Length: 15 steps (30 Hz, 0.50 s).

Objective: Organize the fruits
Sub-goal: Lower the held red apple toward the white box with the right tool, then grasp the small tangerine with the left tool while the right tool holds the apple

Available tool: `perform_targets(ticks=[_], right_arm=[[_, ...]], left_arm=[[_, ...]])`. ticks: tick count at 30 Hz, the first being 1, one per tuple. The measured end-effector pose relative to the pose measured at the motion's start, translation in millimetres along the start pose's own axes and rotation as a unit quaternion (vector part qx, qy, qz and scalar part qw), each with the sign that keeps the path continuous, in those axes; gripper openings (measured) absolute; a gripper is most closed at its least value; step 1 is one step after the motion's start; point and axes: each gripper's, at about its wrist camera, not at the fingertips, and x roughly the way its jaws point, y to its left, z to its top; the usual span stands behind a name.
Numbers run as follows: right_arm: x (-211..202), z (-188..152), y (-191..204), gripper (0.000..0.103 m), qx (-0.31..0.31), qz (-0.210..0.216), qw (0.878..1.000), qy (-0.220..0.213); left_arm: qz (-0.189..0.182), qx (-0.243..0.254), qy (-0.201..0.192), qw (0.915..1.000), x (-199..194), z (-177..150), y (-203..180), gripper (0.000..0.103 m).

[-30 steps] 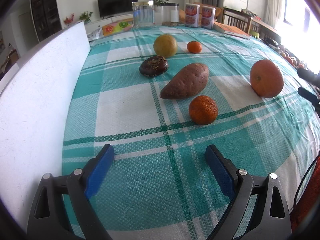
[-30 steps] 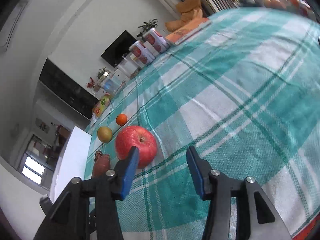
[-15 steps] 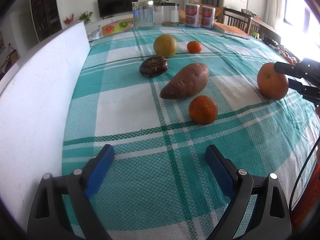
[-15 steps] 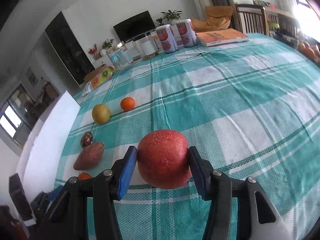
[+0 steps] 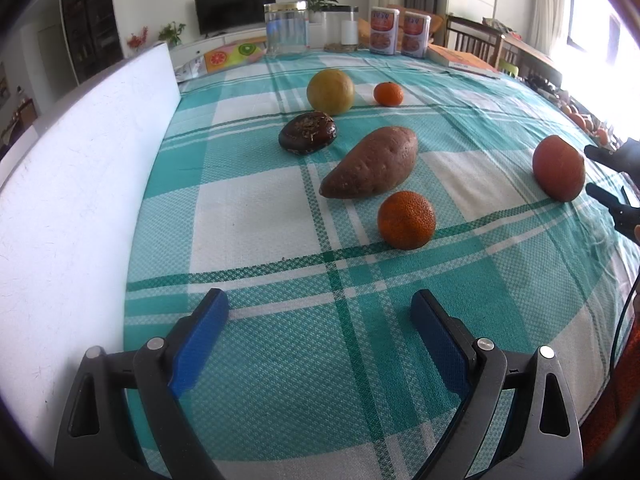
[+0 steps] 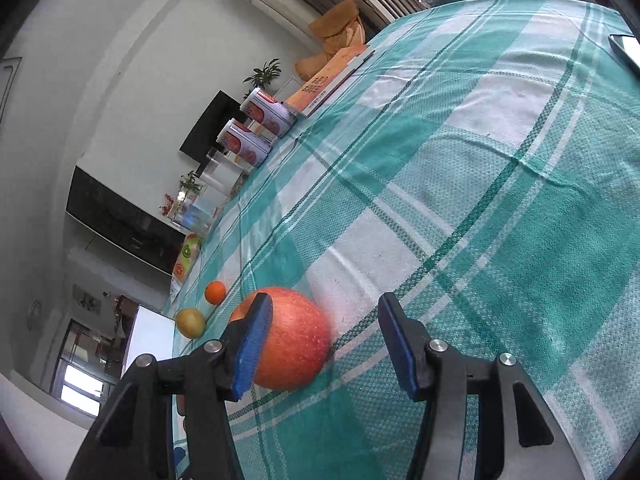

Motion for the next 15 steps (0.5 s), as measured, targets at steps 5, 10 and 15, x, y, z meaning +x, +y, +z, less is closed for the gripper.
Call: perform_targets(ticks=[5, 10, 15], right_arm=[[-17, -1, 4, 0.069, -0.017, -0.023, 0.999, -0.038], [-18, -4, 10, 0.070, -0.035, -0.033, 0.998, -0.045], [-26, -3, 13, 0.070, -0.043, -0.027, 0.997, -0.055]], left_arm=[[-0.073, 0.013, -0.005, 0.9972, -8, -1, 0, 0.093], [-0.077, 0.054, -0.023, 0.9953, -14, 13, -36, 0.092], [-0.047, 0.034, -0.020, 0.9981, 7, 34, -48, 0.072]])
